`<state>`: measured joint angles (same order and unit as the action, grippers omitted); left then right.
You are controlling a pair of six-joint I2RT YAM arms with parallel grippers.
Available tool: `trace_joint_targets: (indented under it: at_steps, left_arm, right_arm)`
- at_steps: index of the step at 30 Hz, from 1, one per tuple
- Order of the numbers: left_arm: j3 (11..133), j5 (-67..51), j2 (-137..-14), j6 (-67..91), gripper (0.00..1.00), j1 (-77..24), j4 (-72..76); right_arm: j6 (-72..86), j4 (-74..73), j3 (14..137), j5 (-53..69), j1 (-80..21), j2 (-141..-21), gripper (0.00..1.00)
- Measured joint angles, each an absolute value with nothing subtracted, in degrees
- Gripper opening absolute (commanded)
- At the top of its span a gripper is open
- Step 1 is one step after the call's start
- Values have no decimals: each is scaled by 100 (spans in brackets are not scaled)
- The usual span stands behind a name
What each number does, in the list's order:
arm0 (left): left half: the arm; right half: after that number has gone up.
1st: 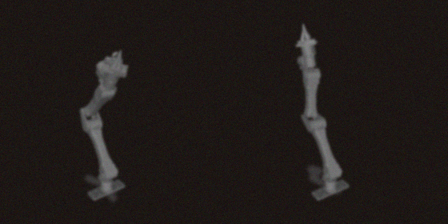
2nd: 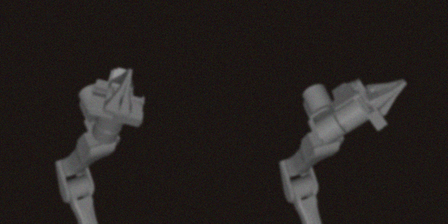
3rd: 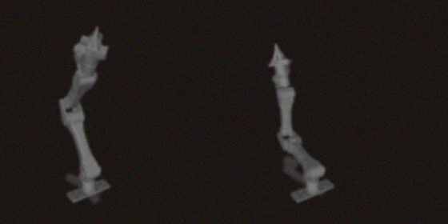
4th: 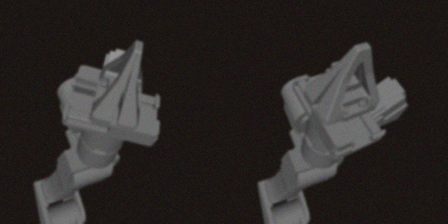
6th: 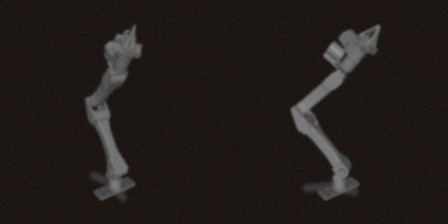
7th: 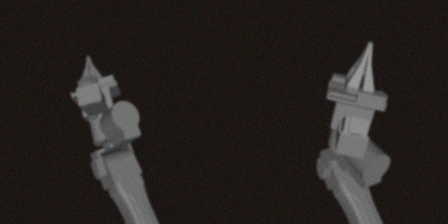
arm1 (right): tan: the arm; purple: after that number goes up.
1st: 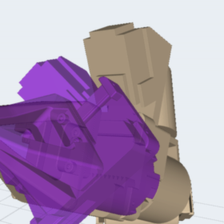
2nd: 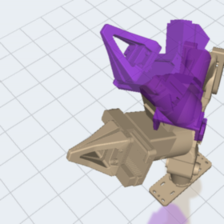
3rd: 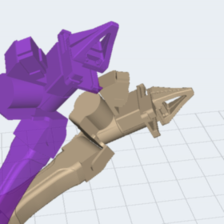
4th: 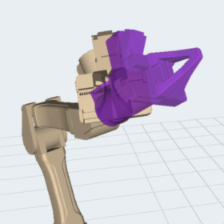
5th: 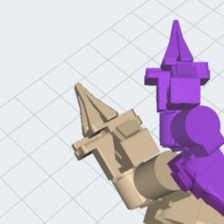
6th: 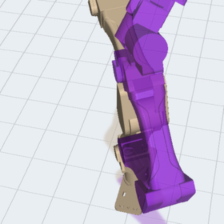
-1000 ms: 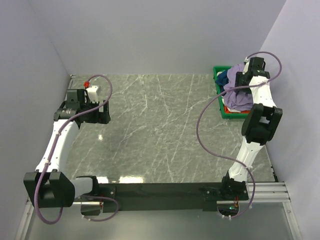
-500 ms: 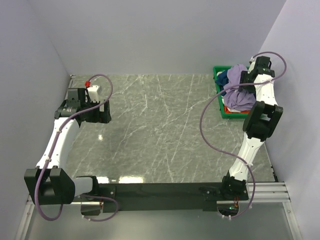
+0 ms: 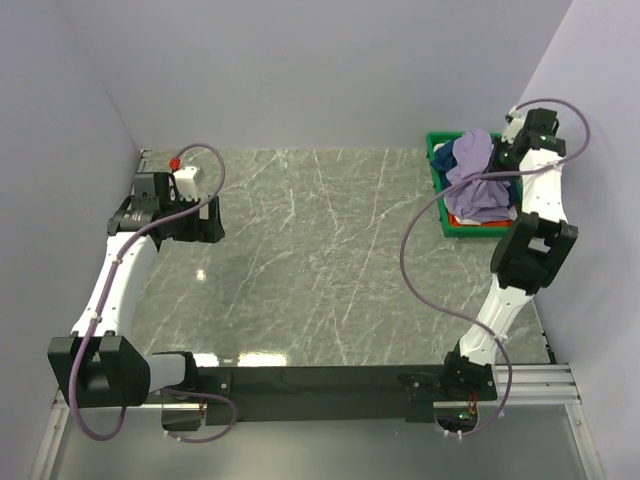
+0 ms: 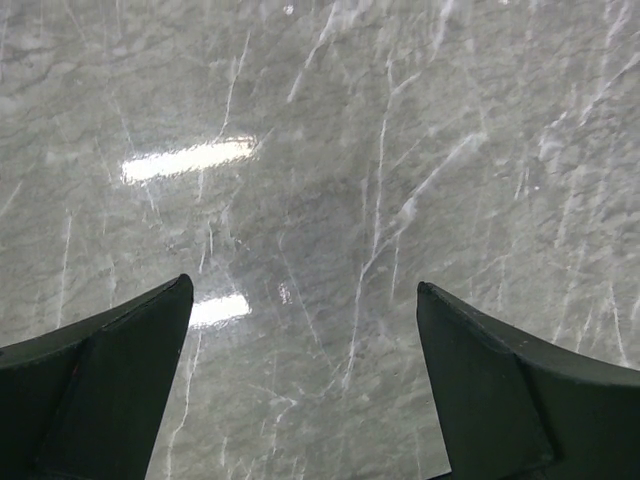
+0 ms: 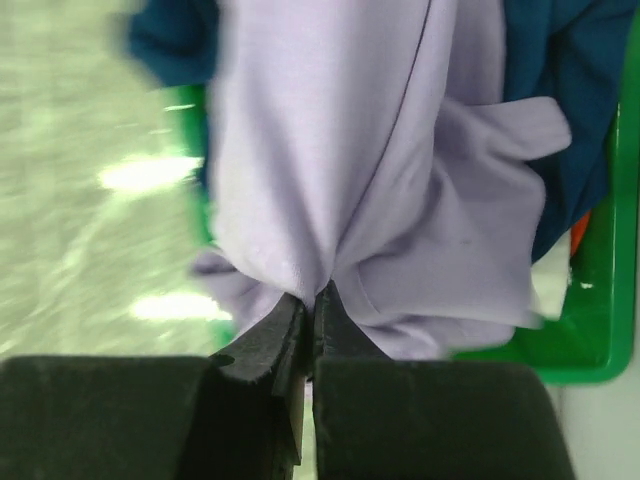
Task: Fold and stack the t-shirts
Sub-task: Move the tshirt to the center of the board
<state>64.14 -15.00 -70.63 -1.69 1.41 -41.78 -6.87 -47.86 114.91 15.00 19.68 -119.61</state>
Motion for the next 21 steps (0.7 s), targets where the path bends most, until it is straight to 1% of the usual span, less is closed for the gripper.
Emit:
trace_joint_targets:
  at_steps: [7,11,14,17,21]
  left_arm:
    - [6770,-1872,-7089,-169,99,141,-4298]
    - [7089,-2248,-7144,-130,99,207,-4362]
    - [7314,-2574,-7177,-8,99,360,-4423]
    - [7537,-2915,-7205,97,99,556,-4471]
    - [7756,-3400,-7212,141,99,840,-4508]
  right_arm:
    - [-436,-4971,11662,2569,1918,-10418,0]
    - [-228,-4945,11830,3269,1656,-9692,0]
    - [-21,-4915,11839,3618,1212,-9341,0]
    - [102,-4814,11756,3752,493,-9107,0]
    - [344,-4316,11021,3868,-622,-8715,0]
